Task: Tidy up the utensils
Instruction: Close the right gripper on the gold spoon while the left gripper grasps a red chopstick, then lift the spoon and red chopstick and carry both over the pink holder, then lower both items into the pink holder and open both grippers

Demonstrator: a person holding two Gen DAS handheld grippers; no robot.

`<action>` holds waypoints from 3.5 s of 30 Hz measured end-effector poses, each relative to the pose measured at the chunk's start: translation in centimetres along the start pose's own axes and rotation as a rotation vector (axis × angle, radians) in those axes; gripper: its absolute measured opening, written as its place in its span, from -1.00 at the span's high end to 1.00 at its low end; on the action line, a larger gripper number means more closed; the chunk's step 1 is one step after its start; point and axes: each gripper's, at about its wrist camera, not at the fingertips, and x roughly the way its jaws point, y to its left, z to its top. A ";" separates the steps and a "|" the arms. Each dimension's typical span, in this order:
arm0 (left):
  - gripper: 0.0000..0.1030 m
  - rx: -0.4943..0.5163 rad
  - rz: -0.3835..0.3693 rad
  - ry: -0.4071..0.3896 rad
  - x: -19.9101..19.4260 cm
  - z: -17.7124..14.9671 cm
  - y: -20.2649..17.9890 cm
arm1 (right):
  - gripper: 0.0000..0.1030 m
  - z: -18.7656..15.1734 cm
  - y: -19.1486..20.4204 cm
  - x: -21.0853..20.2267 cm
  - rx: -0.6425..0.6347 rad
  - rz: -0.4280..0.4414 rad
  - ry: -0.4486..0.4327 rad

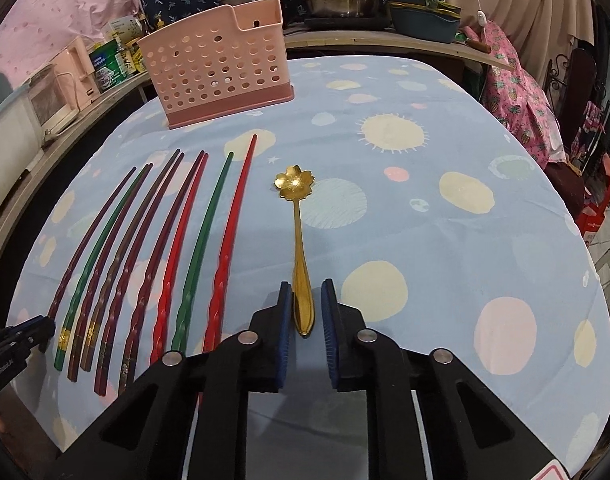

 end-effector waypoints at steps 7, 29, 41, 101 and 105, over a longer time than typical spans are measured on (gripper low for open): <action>0.79 -0.006 -0.007 0.008 -0.1 0.2 0.1 | 0.79 -0.2 0.0 -1.1 -0.006 0.002 -0.020; 0.82 -0.036 -0.020 -0.168 -7.1 3.4 0.7 | 0.96 2.7 -2.1 -7.1 0.049 0.007 -0.162; 0.87 -0.058 -0.033 -0.264 -9.8 8.7 1.2 | 0.96 6.3 -2.8 -7.8 0.083 0.063 -0.223; -0.22 -0.074 -0.048 -0.578 -8.4 32.5 -3.8 | 0.20 26.1 0.1 0.9 0.109 0.194 -0.306; -0.39 -0.052 -0.055 -0.535 -8.7 29.5 -3.0 | 0.07 23.9 0.5 -1.6 0.087 0.190 -0.317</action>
